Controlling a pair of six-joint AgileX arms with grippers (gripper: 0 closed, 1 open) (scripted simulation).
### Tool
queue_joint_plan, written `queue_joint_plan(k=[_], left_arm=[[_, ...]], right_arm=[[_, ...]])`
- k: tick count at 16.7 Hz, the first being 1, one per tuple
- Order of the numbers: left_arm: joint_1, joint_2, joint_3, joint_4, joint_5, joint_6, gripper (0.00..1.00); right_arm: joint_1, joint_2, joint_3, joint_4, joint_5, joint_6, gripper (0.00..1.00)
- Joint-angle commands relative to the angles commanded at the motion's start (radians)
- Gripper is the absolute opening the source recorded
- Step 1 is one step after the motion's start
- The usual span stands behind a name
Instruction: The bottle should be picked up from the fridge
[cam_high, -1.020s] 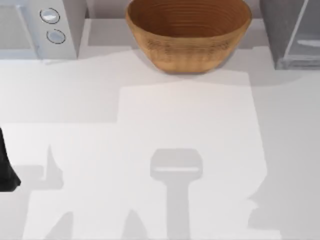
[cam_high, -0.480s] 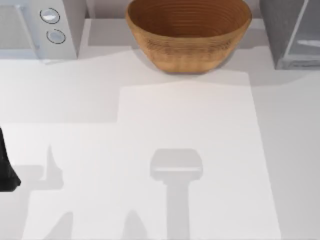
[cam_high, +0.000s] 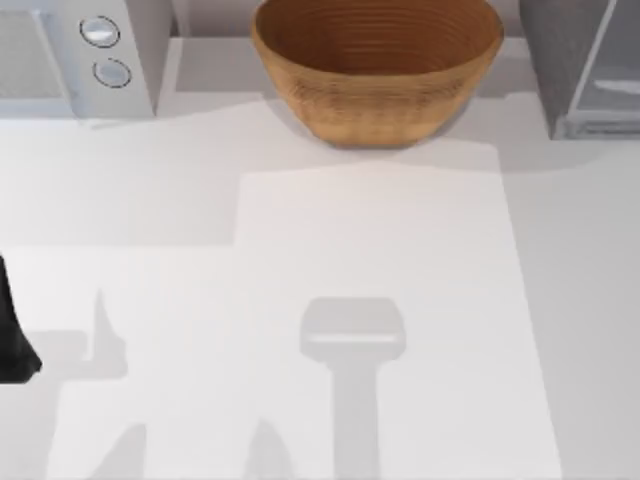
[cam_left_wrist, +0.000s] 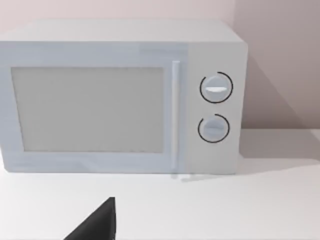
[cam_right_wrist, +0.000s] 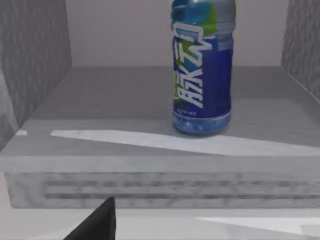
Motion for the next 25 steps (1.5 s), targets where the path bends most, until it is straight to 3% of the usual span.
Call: queue_joint_plan(k=[10, 19, 25], left_arm=[[0.0, 0.0, 0.0, 0.0, 0.0, 0.0, 1.0], [0.0, 0.0, 0.0, 0.0, 0.0, 0.0, 1.0], [0.0, 0.0, 0.0, 0.0, 0.0, 0.0, 1.0]], right_arm=[[0.177, 0.3, 0.674, -0.336, 0.191, -0.025, 1.0], [0.204, 0.345, 0.76, -0.402, 0.222, -0.028, 1.0], [0.231, 0.462, 0.993, -0.512, 0.249, -0.029, 1.0]])
